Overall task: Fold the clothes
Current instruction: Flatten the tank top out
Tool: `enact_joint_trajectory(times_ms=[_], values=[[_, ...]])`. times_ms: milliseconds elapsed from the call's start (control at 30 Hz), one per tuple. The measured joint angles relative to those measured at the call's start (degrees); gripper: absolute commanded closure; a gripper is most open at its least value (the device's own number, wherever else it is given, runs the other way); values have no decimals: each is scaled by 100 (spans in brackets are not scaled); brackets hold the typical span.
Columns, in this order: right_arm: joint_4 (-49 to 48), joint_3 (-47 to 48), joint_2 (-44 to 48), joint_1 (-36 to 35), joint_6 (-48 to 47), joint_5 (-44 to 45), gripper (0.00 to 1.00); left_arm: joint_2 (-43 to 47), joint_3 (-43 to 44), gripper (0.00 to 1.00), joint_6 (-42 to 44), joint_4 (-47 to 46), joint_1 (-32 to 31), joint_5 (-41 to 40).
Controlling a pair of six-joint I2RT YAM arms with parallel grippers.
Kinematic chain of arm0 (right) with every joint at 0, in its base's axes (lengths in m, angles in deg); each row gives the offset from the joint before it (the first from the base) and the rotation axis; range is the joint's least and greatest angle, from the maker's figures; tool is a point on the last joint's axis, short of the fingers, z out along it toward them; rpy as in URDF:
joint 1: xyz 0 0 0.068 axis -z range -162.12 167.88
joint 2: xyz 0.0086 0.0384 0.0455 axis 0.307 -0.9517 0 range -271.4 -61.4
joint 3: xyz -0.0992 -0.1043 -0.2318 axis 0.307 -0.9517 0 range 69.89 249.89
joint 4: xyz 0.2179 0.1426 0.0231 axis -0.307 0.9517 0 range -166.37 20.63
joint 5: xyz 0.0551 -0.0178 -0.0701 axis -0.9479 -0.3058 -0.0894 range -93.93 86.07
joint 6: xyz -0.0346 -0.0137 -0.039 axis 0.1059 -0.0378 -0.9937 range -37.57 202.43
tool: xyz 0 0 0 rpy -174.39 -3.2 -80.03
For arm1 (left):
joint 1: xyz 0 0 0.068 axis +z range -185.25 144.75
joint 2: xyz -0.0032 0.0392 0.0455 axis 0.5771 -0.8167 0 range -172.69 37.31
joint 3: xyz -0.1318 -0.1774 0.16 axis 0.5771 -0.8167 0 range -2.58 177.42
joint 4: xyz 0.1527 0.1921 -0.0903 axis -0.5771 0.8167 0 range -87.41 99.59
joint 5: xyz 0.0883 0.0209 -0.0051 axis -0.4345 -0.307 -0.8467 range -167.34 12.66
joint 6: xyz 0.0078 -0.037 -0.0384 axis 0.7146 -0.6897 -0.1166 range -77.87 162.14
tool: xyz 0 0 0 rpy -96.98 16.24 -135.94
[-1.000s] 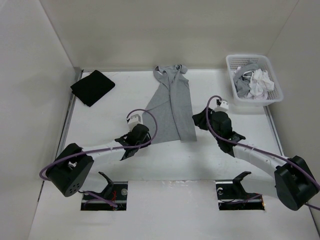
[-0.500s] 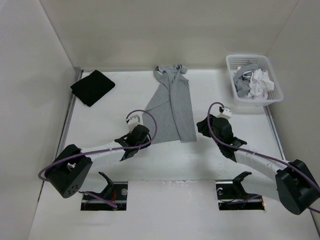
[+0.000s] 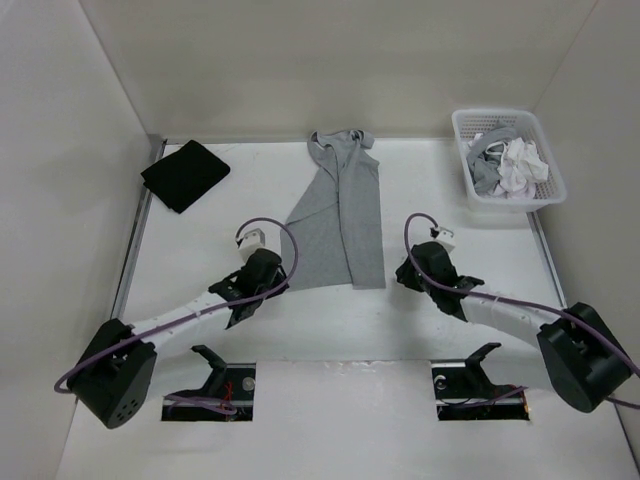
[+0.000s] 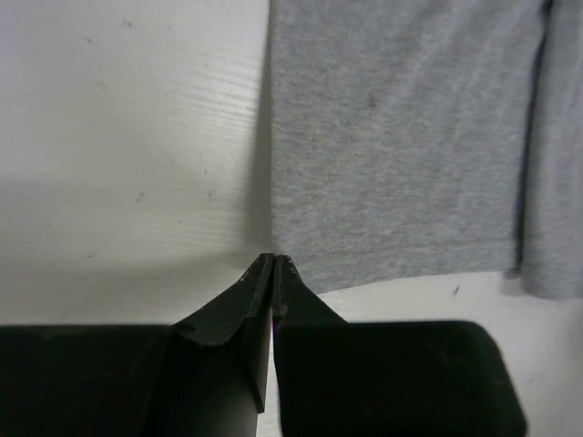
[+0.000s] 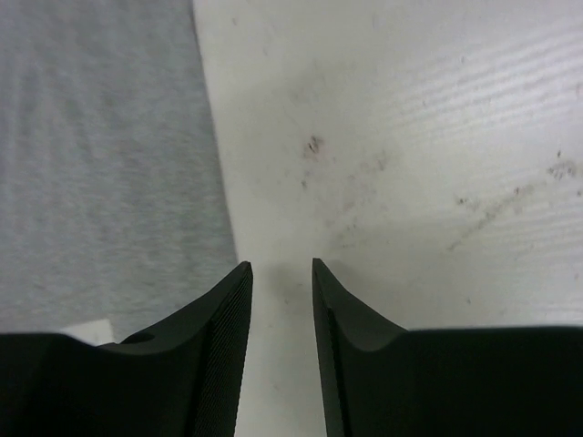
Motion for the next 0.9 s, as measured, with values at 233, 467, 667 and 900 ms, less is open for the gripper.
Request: enact_joint_trajectory(times_ms=[233,467,667,900], values=[[581,81,-267,-643,293,-33,57,308,-116,99,81,-155,203,208],[719,282,-501,-780,400,-48,63,219,-334,100,107,-382,212,428],[723,433,-706,-817,400,-116,68,114,-334,100,164,-516,212,501],[688,538,-848,-837,396,-345,73,109,-334,100,177,-590,223,551]])
